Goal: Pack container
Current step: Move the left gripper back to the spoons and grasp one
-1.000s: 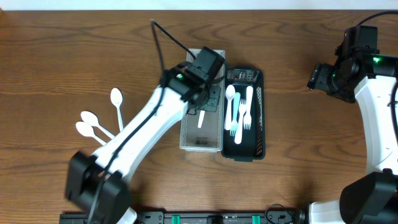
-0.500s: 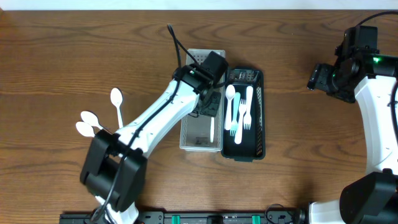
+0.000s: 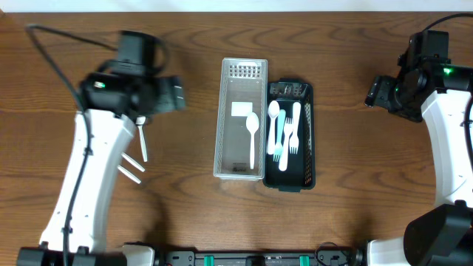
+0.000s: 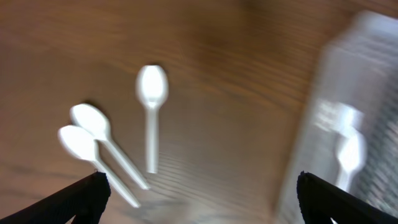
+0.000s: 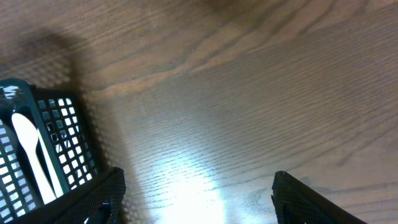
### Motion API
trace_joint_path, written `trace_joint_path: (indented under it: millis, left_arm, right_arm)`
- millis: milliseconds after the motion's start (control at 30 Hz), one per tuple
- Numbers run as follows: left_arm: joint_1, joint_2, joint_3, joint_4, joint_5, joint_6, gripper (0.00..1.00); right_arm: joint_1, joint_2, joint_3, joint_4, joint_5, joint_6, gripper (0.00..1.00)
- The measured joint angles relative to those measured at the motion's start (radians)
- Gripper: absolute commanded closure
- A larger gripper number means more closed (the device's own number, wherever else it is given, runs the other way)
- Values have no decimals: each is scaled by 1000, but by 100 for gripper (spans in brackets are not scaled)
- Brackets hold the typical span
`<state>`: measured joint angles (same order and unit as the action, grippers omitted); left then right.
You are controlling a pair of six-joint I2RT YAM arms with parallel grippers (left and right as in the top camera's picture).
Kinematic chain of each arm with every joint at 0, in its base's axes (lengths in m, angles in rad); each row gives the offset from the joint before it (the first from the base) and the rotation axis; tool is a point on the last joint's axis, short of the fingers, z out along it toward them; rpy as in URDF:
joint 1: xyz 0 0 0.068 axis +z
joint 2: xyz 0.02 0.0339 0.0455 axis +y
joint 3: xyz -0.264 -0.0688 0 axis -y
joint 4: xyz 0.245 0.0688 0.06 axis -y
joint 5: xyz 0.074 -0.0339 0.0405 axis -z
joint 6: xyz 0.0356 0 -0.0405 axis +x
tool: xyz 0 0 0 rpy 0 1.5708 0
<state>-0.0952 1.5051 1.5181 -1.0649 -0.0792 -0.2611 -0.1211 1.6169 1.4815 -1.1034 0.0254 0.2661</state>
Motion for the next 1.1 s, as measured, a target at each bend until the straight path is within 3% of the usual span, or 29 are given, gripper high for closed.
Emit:
trace_joint_path:
  millis: [133, 300, 700, 1100]
  left_arm:
    - [142, 66, -21, 8, -3, 0, 2]
    - [212, 175, -25, 32, 19, 24, 2]
    - [217, 442, -28, 105, 97, 178, 2]
    - [217, 577, -29, 124, 148, 225, 2]
  right_arm:
    - [0, 0, 0, 0, 0, 0, 21]
    - [0, 0, 0, 0, 0, 0, 21]
    - [0, 0, 0, 0, 0, 0, 21]
    - [0, 0, 0, 0, 0, 0, 21]
